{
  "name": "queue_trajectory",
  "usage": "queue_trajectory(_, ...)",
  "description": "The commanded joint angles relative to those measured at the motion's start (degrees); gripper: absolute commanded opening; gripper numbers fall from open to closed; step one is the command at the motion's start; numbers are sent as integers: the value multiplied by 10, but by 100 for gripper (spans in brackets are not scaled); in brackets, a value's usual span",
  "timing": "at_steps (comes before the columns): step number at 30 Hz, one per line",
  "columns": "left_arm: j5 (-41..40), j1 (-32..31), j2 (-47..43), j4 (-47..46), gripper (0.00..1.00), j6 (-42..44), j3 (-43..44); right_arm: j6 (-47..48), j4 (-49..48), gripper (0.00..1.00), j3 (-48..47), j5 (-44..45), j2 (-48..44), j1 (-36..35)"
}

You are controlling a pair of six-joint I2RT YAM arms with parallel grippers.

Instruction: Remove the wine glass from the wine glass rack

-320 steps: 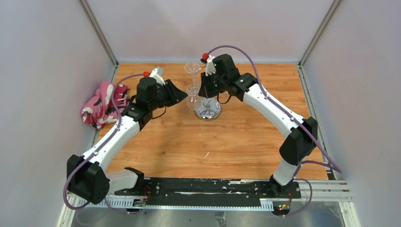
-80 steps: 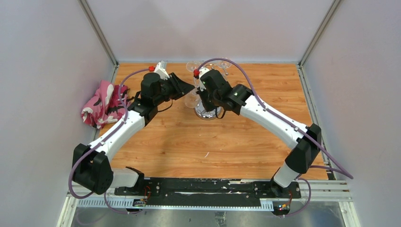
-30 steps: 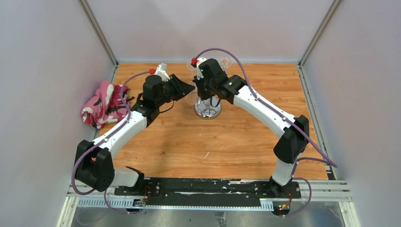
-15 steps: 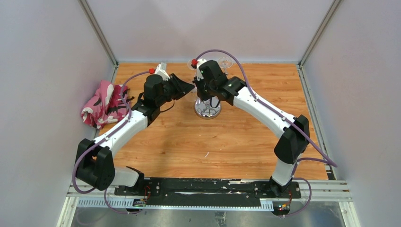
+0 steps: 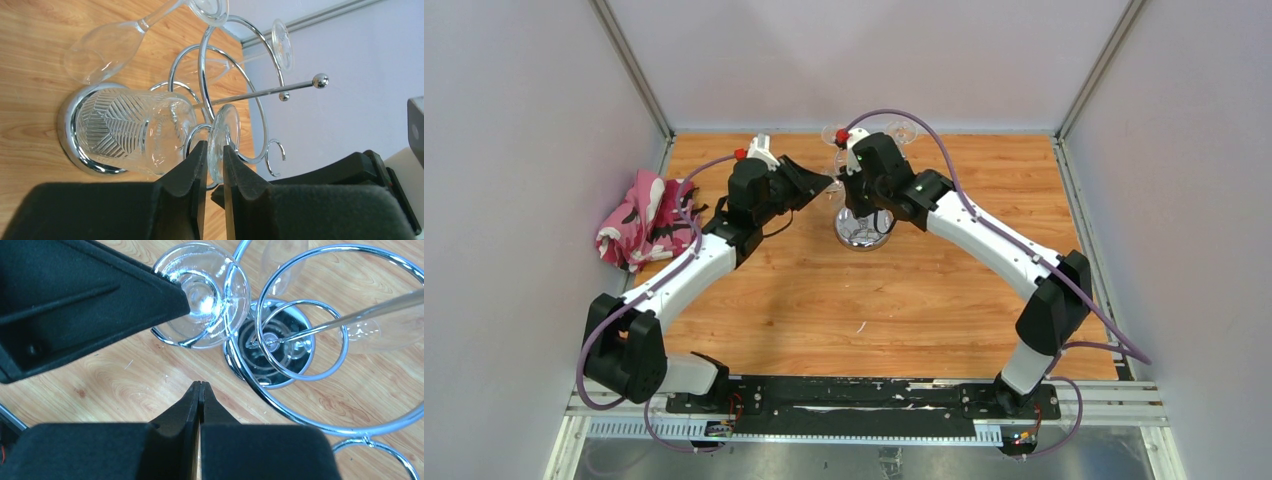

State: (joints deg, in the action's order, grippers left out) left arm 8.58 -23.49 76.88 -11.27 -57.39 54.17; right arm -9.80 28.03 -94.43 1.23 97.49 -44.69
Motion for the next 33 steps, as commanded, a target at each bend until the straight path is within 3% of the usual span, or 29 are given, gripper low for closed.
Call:
queue_trajectory(1, -16, -3, -13, -14, 0, -45, -10, -1, -15, 0, 22, 2, -36, 4)
queue_trajectory(14, -14, 7, -84, -42, 0, -164, -86, 5, -22, 0, 43, 5, -52, 4)
queue_trajectory(24, 16, 21, -94, -68, 0, -193, -114, 4, -25, 0, 45, 5, -49, 4)
queue_trajectory(33, 16, 25, -168, -34, 0, -187, -125, 5, -26, 0, 43, 4, -47, 4)
